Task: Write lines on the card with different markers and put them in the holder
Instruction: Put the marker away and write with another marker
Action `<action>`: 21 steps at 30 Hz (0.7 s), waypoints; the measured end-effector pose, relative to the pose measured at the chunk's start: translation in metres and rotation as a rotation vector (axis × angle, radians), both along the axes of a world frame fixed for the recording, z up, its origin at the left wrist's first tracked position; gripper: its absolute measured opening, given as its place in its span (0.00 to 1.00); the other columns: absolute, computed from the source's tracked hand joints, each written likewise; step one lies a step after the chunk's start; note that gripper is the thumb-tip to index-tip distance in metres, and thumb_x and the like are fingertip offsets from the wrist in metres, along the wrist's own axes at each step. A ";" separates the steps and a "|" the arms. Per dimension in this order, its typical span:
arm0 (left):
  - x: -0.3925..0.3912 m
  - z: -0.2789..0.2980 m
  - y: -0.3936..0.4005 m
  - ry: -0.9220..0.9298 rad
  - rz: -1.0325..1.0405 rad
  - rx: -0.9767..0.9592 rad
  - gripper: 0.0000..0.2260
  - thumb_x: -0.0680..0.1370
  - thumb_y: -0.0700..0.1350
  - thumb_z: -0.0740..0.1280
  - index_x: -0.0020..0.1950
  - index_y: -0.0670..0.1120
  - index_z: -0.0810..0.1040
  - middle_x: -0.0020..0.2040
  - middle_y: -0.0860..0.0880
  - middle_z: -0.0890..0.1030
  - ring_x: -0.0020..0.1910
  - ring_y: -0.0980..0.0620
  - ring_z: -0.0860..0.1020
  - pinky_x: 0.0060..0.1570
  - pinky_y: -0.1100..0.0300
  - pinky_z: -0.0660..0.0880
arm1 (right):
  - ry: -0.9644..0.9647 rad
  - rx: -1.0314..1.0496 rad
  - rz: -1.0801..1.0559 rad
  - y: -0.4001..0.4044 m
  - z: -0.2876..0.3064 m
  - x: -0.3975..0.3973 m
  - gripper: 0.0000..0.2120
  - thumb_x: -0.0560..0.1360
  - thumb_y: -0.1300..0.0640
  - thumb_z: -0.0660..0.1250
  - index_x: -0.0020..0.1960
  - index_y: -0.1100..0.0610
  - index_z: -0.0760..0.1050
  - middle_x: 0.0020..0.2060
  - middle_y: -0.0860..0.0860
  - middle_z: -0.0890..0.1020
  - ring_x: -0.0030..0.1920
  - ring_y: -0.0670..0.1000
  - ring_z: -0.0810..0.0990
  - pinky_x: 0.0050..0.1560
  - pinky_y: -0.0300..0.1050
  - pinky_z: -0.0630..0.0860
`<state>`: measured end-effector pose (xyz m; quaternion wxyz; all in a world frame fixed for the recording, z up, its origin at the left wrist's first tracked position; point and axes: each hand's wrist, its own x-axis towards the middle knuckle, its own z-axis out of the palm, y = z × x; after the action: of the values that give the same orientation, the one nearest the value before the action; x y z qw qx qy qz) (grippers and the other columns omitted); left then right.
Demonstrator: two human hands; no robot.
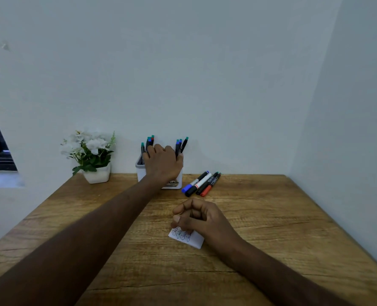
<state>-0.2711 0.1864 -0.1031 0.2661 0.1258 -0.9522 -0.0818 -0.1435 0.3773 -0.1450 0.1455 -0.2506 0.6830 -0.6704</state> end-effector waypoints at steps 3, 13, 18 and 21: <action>0.008 0.004 -0.001 0.036 -0.033 0.038 0.22 0.81 0.59 0.62 0.64 0.43 0.73 0.63 0.41 0.74 0.65 0.40 0.69 0.63 0.43 0.68 | 0.025 0.008 -0.004 0.000 0.000 0.000 0.25 0.65 0.43 0.77 0.56 0.58 0.84 0.44 0.51 0.90 0.53 0.57 0.89 0.62 0.56 0.82; 0.039 -0.005 0.059 -0.110 -0.372 -0.487 0.12 0.77 0.35 0.69 0.60 0.43 0.79 0.56 0.45 0.78 0.59 0.45 0.76 0.39 0.54 0.70 | 0.147 0.119 -0.032 -0.001 0.000 0.003 0.13 0.70 0.44 0.77 0.47 0.52 0.86 0.46 0.53 0.90 0.51 0.55 0.89 0.61 0.62 0.83; 0.025 -0.006 0.055 -0.112 -0.462 -0.347 0.08 0.81 0.49 0.67 0.55 0.47 0.81 0.49 0.46 0.79 0.51 0.45 0.80 0.38 0.54 0.76 | 0.184 0.174 0.011 0.004 0.003 0.004 0.10 0.76 0.49 0.76 0.40 0.55 0.86 0.39 0.53 0.88 0.41 0.53 0.86 0.53 0.57 0.82; 0.025 -0.008 0.051 -0.195 -0.499 -0.200 0.13 0.77 0.62 0.69 0.48 0.52 0.81 0.47 0.50 0.80 0.44 0.49 0.81 0.43 0.52 0.81 | 0.247 0.229 0.047 0.003 0.004 0.007 0.14 0.77 0.47 0.76 0.40 0.57 0.87 0.40 0.55 0.88 0.42 0.60 0.85 0.51 0.58 0.81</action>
<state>-0.2459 0.2370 -0.1114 0.1558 -0.1320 -0.9782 -0.0381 -0.1364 0.3804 -0.1411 0.1037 -0.3286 0.7615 -0.5489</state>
